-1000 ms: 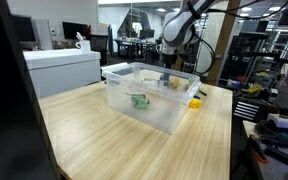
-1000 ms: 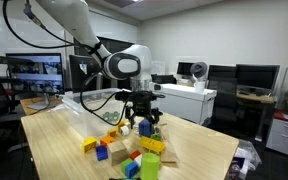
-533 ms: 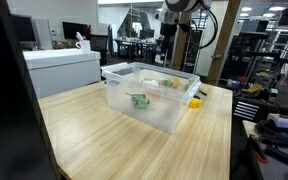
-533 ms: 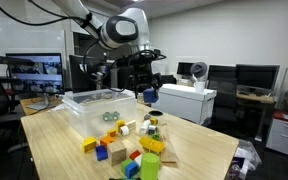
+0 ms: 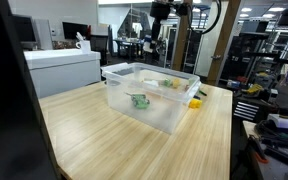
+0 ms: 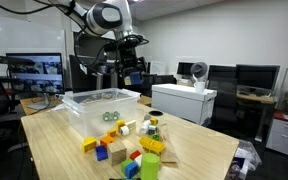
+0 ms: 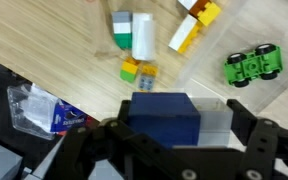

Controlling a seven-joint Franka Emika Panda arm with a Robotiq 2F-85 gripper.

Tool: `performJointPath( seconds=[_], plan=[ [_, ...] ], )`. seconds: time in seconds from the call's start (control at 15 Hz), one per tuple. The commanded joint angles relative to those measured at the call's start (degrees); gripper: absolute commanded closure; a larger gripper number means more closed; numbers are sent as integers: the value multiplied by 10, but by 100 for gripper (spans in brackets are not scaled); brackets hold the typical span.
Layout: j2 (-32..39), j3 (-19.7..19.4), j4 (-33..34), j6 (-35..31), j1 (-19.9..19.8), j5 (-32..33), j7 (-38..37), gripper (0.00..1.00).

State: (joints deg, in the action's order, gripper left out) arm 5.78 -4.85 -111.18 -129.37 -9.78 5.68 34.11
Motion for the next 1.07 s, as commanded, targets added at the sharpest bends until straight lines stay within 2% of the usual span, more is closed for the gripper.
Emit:
performJointPath(
  seconds=[0.0,0.13,0.2,0.53,0.87,1.0],
  plan=[
    [-59,18,-74,3,27,-14,37,32],
    [-73,24,-102,10,42,-14,47,32],
    [-74,23,-118,19,51,-4,51,2],
    [-64,5,-118,36,43,-10,80,0],
    [-55,-35,-100,64,17,-24,95,0],
    [-52,-56,-93,83,-1,-33,129,0]
  ],
)
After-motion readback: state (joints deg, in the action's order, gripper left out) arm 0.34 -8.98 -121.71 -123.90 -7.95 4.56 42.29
